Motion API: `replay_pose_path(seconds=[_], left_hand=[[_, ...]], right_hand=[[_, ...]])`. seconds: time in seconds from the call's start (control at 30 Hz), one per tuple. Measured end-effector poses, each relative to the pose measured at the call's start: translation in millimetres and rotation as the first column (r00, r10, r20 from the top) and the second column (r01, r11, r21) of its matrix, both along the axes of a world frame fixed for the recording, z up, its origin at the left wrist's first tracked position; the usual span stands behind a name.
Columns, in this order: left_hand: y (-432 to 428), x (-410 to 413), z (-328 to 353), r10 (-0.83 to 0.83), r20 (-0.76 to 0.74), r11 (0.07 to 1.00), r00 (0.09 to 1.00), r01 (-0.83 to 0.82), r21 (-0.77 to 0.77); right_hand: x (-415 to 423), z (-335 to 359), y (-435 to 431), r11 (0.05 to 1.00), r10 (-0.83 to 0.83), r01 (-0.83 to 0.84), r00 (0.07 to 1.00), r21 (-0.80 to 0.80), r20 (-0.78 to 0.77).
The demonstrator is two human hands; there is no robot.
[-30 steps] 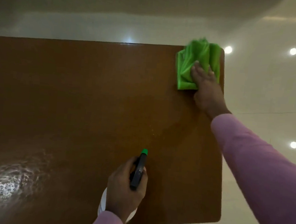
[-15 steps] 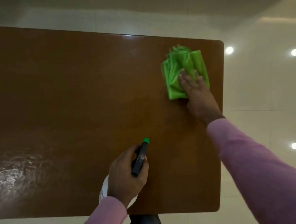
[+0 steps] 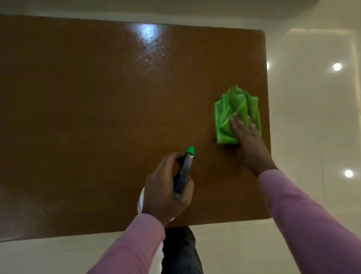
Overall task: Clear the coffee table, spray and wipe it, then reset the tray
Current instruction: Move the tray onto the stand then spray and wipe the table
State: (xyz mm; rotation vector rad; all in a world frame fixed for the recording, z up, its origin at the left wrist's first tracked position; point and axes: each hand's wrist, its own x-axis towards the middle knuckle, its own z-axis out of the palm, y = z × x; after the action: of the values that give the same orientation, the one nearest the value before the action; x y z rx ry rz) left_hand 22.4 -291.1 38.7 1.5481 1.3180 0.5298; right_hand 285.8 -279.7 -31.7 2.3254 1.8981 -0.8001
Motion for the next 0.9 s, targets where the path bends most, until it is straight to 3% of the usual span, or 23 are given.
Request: replay_pose_path(seconds=[0.07,0.17,0.23,0.33,0.4,0.47,0.57,0.67,0.73,0.8,0.87,0.9], left_hand=[[-11.4,-8.9,-0.3,-0.075,0.018,0.997,0.997,0.075,0.0],[-24.8,-22.5,2.7,-0.13,0.04,0.991,0.991,0.128,0.04],[-32.0,-30.9,6.7,-0.137,0.048,0.99,0.989,0.134,0.049],[-41.7,-45.7,9.2,-0.125,0.067,0.992,0.99,0.126,-0.012],[-49.7,-59.8,7.4,-0.076,0.074,0.997,0.994,0.078,-0.024],[-60.5,-74.5,3.7,-0.002,0.088,0.999,0.996,0.006,-0.048],[-73.0,-90.1,2.3,0.088,0.111,0.996,0.99,-0.084,-0.032],[-82.9,-97.7,3.3,0.097,0.127,0.995,0.987,-0.098,0.007],[-89.5,-101.9,7.1,0.102,0.131,0.995,0.986,-0.104,0.008],[-92.4,-108.8,8.5,0.112,0.131,0.994,0.985,-0.112,-0.008],[-94.8,-122.2,5.5,0.107,0.128,0.994,0.986,-0.105,-0.024],[-95.7,-129.6,4.2,0.106,0.123,0.994,0.987,-0.103,-0.034]], right_hand=[[2.0,2.3,-11.2,0.96,-0.28,0.28,0.96,0.008,0.02],[-60.3,-2.5,-27.1,0.926,-0.376,0.376,0.927,0.02,-0.011],[-115.2,-9.0,-57.3,0.967,-0.247,0.251,0.967,0.053,-0.069],[-142.0,-10.6,-119.6,0.992,0.12,-0.117,0.988,0.035,-0.095],[-112.9,-6.5,-153.9,0.99,0.142,-0.142,0.988,-0.005,-0.052],[-79.6,-2.7,-177.8,0.997,-0.083,0.083,0.997,0.001,-0.011],[-75.9,-0.9,-171.1,0.874,-0.486,0.486,0.874,0.029,0.015],[-137.5,-9.6,-146.4,0.771,-0.633,0.633,0.774,0.075,-0.02],[-197.3,-14.6,-148.8,0.847,-0.515,0.521,0.853,0.11,-0.081],[-235.2,-15.1,-166.2,0.966,-0.207,0.224,0.97,0.132,-0.129],[-217.3,-18.0,-187.8,0.988,0.099,-0.081,0.986,0.131,-0.133],[-193.3,-18.9,-198.0,0.983,0.146,-0.132,0.983,0.128,-0.108]])
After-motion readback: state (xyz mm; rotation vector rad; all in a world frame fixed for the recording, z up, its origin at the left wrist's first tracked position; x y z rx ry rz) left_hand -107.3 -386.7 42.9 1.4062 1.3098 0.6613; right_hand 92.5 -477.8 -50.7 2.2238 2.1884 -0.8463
